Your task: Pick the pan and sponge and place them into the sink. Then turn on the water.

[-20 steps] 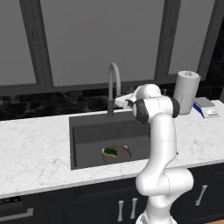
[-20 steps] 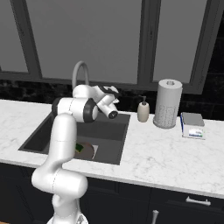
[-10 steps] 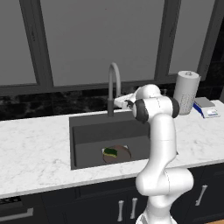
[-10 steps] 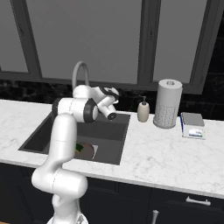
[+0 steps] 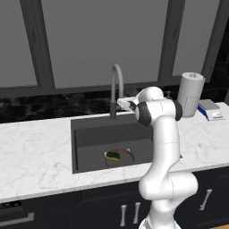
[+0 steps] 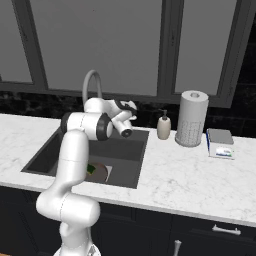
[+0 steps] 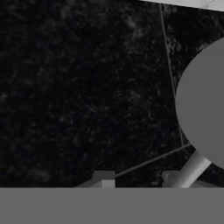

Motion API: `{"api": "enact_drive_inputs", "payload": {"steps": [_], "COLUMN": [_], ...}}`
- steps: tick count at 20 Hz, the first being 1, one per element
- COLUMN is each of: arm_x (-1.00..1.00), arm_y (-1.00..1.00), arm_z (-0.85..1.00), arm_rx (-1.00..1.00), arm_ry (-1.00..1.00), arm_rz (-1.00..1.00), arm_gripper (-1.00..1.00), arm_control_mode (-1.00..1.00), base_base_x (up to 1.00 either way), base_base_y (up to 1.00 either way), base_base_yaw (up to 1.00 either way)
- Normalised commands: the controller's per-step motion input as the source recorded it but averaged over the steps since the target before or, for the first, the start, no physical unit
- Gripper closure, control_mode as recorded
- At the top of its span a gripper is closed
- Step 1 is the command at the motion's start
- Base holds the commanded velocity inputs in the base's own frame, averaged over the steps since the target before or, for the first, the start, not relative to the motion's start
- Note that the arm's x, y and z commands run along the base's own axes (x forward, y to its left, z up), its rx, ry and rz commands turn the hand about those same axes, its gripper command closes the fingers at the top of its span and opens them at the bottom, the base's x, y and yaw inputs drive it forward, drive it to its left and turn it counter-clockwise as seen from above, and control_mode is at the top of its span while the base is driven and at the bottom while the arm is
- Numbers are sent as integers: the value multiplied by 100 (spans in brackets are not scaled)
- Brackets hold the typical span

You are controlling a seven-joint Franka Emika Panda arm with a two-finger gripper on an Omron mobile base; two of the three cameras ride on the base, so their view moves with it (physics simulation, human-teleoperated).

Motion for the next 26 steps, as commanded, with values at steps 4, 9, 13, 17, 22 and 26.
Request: {"api": "enact_drive_inputs", "payload": {"steps": [4,9,13,17,22,26], "arm_x": [49,46,43,45,41,41], "arm_y": [-87,-100,-100,-100,-100,-100], "arm_z": [-8,-13,-22,-37,-58,-73], "arm_rx": [15,20,23,20,13,13], "arm_ry": [11,11,10,9,7,7], "arm_rz": [-9,-4,0,0,0,0], "arm_gripper": [100,100,100,100,100,100], "arm_control_mode": [-100,-100,-100,-100,-100,-100], "base_base_x": [0,0,0,0,0,0], "base_base_y": [0,0,0,0,0,0], "base_base_yaw": [0,0,0,0,0,0]}}
